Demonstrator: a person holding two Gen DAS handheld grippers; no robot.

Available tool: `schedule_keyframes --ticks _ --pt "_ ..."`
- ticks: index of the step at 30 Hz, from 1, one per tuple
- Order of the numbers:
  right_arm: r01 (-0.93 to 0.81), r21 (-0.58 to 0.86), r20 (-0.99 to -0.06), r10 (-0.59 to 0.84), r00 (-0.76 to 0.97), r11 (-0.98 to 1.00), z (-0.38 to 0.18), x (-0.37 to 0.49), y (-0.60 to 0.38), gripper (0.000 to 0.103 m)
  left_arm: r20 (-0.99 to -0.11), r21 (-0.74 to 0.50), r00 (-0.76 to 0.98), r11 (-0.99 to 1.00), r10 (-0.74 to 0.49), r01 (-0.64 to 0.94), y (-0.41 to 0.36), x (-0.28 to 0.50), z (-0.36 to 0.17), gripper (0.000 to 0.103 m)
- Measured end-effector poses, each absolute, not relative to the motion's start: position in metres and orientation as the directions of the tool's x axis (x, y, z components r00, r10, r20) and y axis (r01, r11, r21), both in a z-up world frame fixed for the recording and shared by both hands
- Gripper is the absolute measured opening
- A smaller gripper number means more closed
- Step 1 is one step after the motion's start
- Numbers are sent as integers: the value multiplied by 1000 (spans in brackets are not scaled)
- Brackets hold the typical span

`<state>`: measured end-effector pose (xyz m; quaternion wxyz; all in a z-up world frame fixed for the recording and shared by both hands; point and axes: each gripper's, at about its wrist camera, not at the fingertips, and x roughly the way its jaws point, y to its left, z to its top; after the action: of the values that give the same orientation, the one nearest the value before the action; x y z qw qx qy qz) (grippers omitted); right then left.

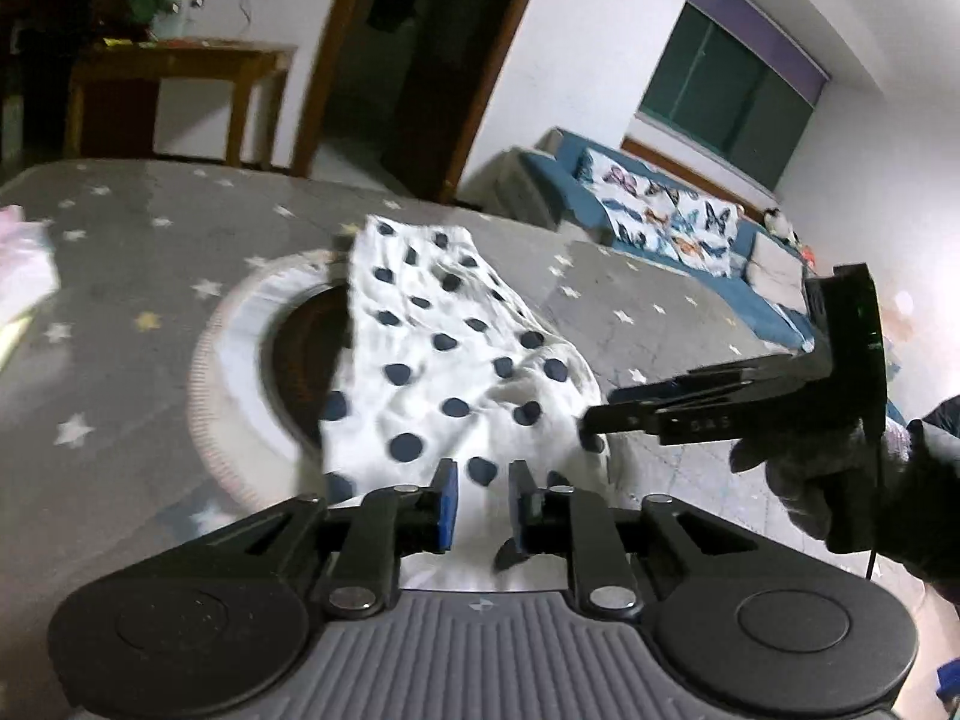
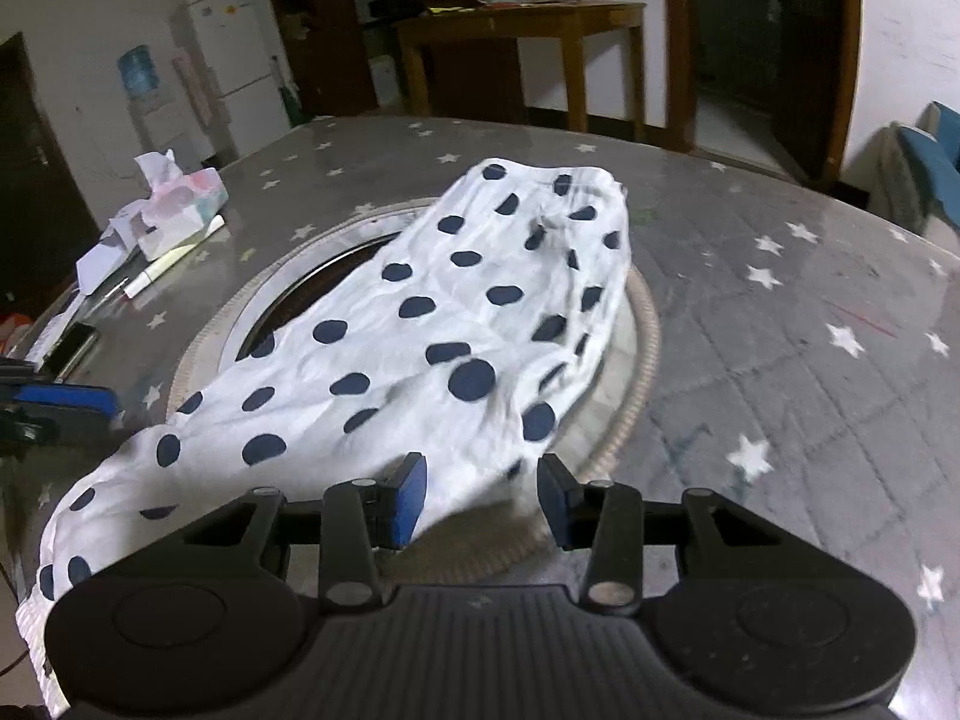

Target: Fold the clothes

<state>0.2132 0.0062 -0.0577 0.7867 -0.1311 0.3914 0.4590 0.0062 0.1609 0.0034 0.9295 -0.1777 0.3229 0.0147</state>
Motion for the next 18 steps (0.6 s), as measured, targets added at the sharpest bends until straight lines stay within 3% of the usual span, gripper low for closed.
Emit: schedule_keyframes --ticks 6,8,11,18 --pt "-833 203 -726 650 224 515 -69 225 10 42 -656 -310 748 940 -102 -143 159 32 -15 22" --pt "-837 220 -720 663 207 501 -73 227 10 34 -672 -300 734 942 -95 -153 160 35 -20 24" --pt "-836 226 -716 667 206 501 -73 229 7 10 -688 -284 721 944 -80 -166 161 37 -23 28" --pt "-849 48 -732 597 329 526 -46 212 -10 5 -716 -255 694 952 -70 -167 161 36 -34 29"
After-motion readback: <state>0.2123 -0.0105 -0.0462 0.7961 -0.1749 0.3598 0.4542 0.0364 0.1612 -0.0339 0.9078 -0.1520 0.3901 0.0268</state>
